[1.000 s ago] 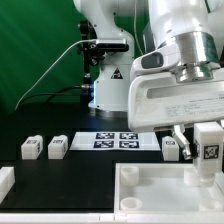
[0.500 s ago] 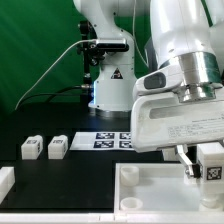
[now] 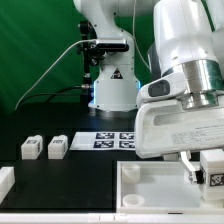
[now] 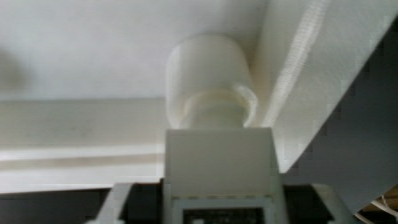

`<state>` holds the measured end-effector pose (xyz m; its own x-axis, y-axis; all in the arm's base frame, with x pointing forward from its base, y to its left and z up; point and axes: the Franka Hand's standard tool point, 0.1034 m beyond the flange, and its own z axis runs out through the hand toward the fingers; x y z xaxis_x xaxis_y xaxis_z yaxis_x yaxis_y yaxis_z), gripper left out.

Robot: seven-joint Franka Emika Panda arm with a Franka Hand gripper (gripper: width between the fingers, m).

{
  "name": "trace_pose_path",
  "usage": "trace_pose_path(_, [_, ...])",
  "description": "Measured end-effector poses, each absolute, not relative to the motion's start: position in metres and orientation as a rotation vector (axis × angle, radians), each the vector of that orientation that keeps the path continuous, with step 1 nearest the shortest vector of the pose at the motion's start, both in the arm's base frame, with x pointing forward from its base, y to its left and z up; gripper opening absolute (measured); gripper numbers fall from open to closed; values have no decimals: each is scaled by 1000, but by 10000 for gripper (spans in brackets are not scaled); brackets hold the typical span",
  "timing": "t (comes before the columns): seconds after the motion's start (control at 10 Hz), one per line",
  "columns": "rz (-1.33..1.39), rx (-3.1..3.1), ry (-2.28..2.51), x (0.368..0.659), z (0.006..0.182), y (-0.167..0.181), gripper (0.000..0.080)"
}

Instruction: Assemble one leg

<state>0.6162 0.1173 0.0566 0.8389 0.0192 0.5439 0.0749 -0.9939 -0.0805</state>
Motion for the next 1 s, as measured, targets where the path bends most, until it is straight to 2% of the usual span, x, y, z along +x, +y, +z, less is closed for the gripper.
trace_pose_path(0.6, [-847,-2938,-23,612,51,117,307])
trace_pose_path(0.7, [-846,-2938,-23,612,51,117,494])
trace_pose_path(0.8, [-845,-2938,-23,611,50,117,598])
trace_pose_path(0.9, [-844,-2939,-23,611,50,117,598])
trace_pose_path(1.0, [-844,-2939,-23,611,50,117,639])
